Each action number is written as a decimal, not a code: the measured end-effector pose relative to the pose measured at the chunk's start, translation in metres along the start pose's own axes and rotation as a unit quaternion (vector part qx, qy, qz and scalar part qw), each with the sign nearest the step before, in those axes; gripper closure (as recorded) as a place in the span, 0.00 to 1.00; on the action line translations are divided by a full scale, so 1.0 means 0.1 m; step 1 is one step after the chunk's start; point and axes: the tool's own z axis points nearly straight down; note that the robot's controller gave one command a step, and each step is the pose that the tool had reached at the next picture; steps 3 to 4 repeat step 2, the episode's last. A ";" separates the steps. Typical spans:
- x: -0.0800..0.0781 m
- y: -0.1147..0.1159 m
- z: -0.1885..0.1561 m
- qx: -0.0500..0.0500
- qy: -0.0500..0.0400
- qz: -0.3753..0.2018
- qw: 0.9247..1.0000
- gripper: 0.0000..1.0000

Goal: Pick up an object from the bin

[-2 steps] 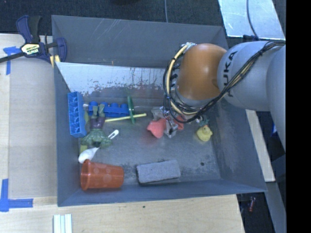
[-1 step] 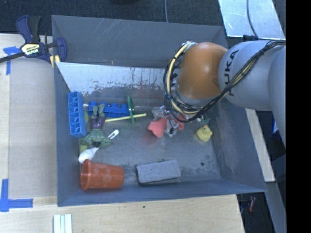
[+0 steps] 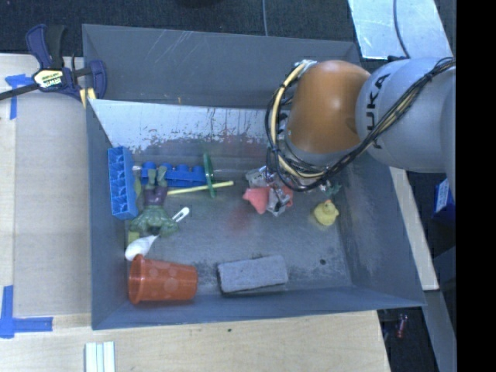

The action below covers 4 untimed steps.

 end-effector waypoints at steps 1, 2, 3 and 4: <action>-0.02 -0.02 -0.44 0.002 -0.004 0.001 1.000 1.00; -0.02 -0.02 -0.79 0.001 -0.002 0.003 1.000 1.00; -0.02 -0.02 -0.79 0.001 -0.002 0.003 1.000 1.00; -0.02 -0.02 -0.79 0.001 -0.002 0.003 1.000 1.00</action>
Offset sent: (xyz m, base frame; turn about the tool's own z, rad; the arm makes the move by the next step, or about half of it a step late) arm 0.0020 -0.0004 0.1155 0.0040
